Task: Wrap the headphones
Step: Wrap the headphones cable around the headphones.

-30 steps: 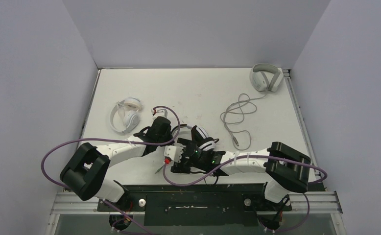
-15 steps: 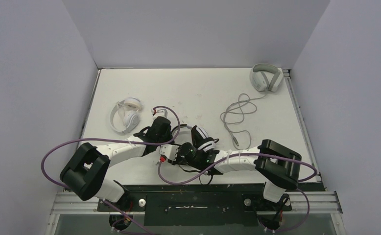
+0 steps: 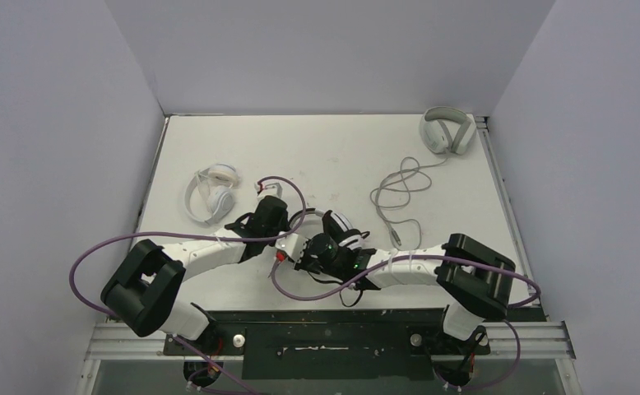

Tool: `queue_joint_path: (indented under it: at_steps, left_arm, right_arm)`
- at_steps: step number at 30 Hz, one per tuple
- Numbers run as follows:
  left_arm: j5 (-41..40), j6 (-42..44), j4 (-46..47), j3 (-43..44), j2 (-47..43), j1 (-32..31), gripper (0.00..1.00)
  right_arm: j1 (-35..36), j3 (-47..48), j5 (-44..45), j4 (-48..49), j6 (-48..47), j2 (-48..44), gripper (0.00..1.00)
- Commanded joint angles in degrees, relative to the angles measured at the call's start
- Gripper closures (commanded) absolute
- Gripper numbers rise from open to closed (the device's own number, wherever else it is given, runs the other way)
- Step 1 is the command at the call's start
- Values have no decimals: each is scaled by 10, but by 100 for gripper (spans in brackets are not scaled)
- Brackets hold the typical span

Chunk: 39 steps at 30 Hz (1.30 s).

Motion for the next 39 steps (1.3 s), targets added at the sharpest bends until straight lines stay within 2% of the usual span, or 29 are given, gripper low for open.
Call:
queue_joint_path:
  at_steps: [1, 7, 17, 31, 36, 39]
  left_arm:
    - [15, -15, 62, 13, -8, -1, 100]
    - [15, -14, 63, 11, -7, -1, 100]
    - [15, -10, 62, 14, -7, -1, 100]
    - [18, -3, 56, 15, -8, -1, 100]
    - [18, -2, 57, 14, -6, -1, 100]
    - [19, -1, 57, 14, -4, -1, 100]
  right_arm:
    - [-38, -18, -58, 62, 54, -75, 100]
    - [-96, -55, -126, 87, 117, -125, 100]
    - [-147, -91, -196, 149, 212, -146, 100]
    - [-193, -101, -252, 210, 330, -128, 96]
    - [-203, -80, -263, 195, 369, -104, 89]
    - [-204, -73, -258, 190, 382, -93, 89]
